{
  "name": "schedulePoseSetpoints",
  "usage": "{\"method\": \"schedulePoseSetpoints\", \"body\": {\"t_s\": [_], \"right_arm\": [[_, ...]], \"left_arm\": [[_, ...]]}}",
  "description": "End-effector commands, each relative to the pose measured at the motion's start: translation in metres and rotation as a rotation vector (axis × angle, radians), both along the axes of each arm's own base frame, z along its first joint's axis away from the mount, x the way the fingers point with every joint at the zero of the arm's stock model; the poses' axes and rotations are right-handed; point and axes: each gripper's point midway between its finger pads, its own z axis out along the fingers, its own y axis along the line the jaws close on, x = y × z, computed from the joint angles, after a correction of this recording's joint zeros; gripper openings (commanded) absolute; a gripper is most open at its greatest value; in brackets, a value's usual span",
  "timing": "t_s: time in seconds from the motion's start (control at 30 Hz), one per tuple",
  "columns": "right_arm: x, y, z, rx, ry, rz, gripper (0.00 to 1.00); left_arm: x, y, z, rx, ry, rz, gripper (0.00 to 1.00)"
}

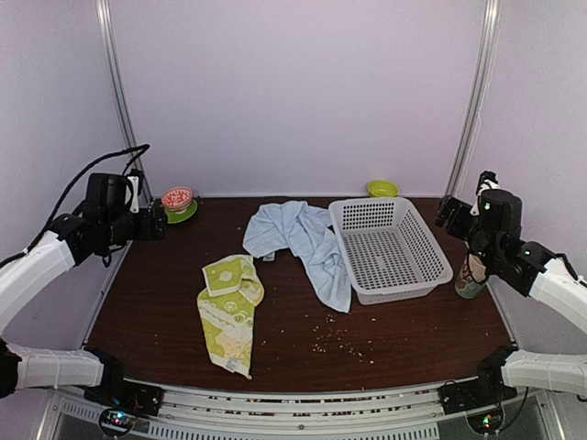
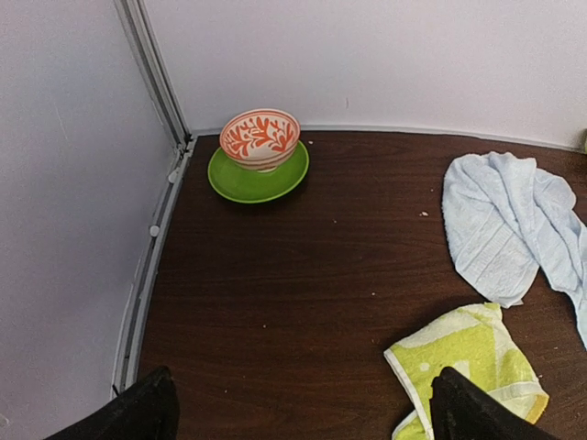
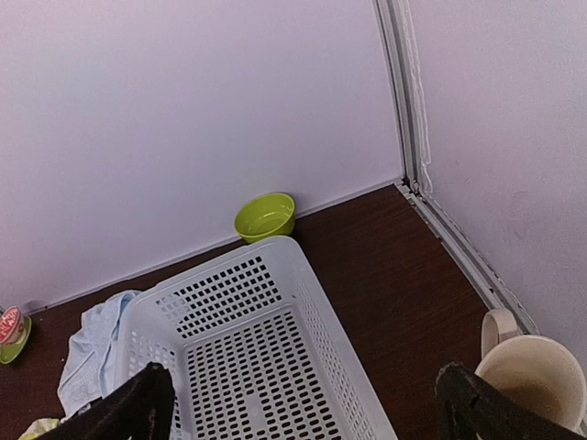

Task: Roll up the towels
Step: Move the storage box to the center of the board.

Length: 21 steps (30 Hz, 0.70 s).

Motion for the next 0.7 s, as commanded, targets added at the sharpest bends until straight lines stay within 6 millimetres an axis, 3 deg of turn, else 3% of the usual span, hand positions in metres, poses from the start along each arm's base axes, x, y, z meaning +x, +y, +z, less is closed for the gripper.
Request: {"method": "schedulePoseSetpoints", "body": {"t_s": [0.0, 0.17, 0.27, 0.37, 0.47, 0.67], "right_arm": [[0.002, 0.016, 0.006, 0.007, -0.02, 0.105, 1.0], [0.001, 0.043, 0.007, -0.017, 0.011, 0.214, 1.0], [-0.005, 0.061, 0.005, -0.048, 0.033, 0.268, 0.99], [-0.013, 0.08, -0.01, -0.06, 0.073, 0.33, 0.99], [-0.022, 0.098, -0.039, -0.037, 0.136, 0.387, 0.99], [-0.039, 0.13, -0.084, -0.022, 0.234, 0.472, 0.97]], "left_arm": [[0.005, -0.004, 0.013, -0.075, -0.074, -0.002, 0.98], [-0.003, -0.037, 0.012, -0.174, -0.088, -0.186, 0.98], [-0.01, -0.056, -0.001, -0.284, -0.043, -0.239, 0.98], [-0.021, -0.074, -0.032, -0.33, 0.058, -0.207, 0.97], [-0.038, -0.108, -0.065, -0.304, 0.185, -0.22, 0.94], [-0.06, -0.156, -0.123, -0.217, 0.396, -0.219, 0.78]]}}
